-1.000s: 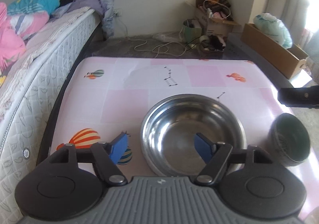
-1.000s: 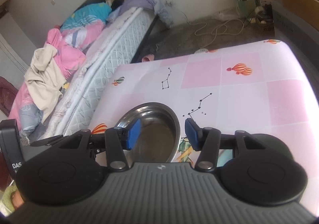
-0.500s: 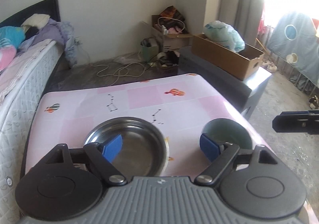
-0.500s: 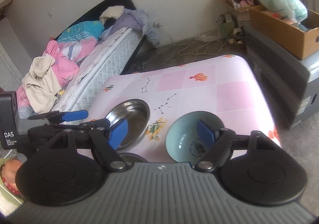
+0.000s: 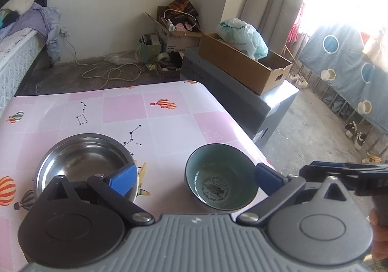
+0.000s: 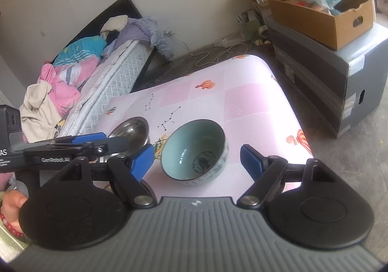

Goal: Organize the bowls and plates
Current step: 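Move the left gripper to the teal ceramic bowl, then close the left gripper on the teal bowl's rim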

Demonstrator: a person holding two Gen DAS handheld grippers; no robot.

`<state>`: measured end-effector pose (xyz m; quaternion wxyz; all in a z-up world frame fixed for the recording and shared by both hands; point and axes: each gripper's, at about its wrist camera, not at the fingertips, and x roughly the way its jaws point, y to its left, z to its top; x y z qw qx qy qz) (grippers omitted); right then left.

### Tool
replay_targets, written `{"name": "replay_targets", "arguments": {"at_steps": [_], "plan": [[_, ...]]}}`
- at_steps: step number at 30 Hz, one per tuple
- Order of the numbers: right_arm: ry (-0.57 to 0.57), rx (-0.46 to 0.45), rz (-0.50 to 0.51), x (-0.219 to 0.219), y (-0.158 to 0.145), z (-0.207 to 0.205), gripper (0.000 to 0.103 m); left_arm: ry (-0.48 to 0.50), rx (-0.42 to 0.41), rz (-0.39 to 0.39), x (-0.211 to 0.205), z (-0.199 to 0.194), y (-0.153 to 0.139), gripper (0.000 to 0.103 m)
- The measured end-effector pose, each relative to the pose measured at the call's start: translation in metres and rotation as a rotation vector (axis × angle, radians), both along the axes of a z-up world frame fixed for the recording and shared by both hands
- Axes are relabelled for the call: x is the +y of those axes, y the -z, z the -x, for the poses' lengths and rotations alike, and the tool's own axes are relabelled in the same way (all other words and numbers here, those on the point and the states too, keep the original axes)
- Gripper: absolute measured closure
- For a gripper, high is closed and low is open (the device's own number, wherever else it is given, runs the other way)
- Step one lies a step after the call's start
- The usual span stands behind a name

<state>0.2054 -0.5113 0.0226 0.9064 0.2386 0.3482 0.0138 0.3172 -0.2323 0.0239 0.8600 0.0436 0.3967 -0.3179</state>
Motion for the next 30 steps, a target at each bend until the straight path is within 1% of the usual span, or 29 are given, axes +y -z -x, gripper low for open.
{"name": "replay_targets", "arguments": {"at_steps": [3, 6, 8, 11, 13, 14, 16, 17, 19, 20, 21, 22, 23, 24, 25, 26, 29, 30], "plan": [[0.02, 0.026, -0.022, -0.002, 0.012, -0.01, 0.025, 0.0, 0.014, -0.035, -0.011, -0.005, 0.007, 0.0], [0.031, 0.044, -0.031, -0.005, 0.023, -0.019, 0.025, 0.002, 0.013, -0.025, -0.017, -0.01, 0.014, 0.0], [0.033, 0.052, -0.027, -0.006, 0.029, -0.026, 0.025, 0.002, 0.035, -0.022, -0.023, -0.014, 0.02, 0.0], [0.043, 0.07, -0.036, -0.008, 0.039, -0.037, 0.027, -0.01, 0.053, -0.061, -0.034, -0.019, 0.03, 0.005], [0.04, 0.08, -0.044, -0.007, 0.045, -0.045, 0.028, -0.01, 0.053, -0.096, -0.04, -0.022, 0.035, 0.017], [0.036, 0.085, -0.044, -0.006, 0.048, -0.05, 0.032, -0.016, 0.056, -0.107, -0.041, -0.023, 0.037, 0.021], [0.028, 0.096, -0.04, -0.004, 0.053, -0.057, 0.037, -0.03, 0.074, -0.128, -0.043, -0.027, 0.041, 0.035], [0.024, 0.104, -0.037, -0.003, 0.057, -0.062, 0.042, -0.036, 0.082, -0.141, -0.044, -0.03, 0.044, 0.039], [0.016, 0.118, -0.034, 0.0, 0.062, -0.07, 0.05, -0.049, 0.086, -0.167, -0.045, -0.031, 0.047, 0.052], [0.012, 0.124, -0.033, 0.002, 0.065, -0.074, 0.055, -0.05, 0.087, -0.18, -0.045, -0.032, 0.049, 0.055], [0.01, 0.127, -0.032, 0.004, 0.068, -0.077, 0.058, -0.049, 0.094, -0.19, -0.046, -0.033, 0.05, 0.063], [0.008, 0.132, -0.031, 0.005, 0.07, -0.08, 0.064, -0.049, 0.109, -0.199, -0.046, -0.035, 0.053, 0.072], [0.007, 0.137, -0.032, 0.007, 0.073, -0.082, 0.069, -0.053, 0.127, -0.204, -0.045, -0.036, 0.055, 0.075], [0.009, 0.142, -0.035, 0.008, 0.075, -0.084, 0.071, -0.056, 0.14, -0.202, -0.045, -0.037, 0.056, 0.08], [0.009, 0.146, -0.036, 0.009, 0.077, -0.086, 0.077, -0.056, 0.146, -0.199, -0.045, -0.038, 0.058, 0.083], [0.006, 0.15, -0.035, 0.008, 0.081, -0.084, 0.08, -0.057, 0.149, -0.201, -0.046, -0.038, 0.06, 0.083], [0.006, 0.165, -0.039, 0.011, 0.088, -0.087, 0.085, -0.053, 0.156, -0.209, -0.049, -0.037, 0.064, 0.085], [0.007, 0.165, -0.041, 0.012, 0.089, -0.088, 0.085, -0.052, 0.165, -0.213, -0.049, -0.038, 0.066, 0.087]]}}
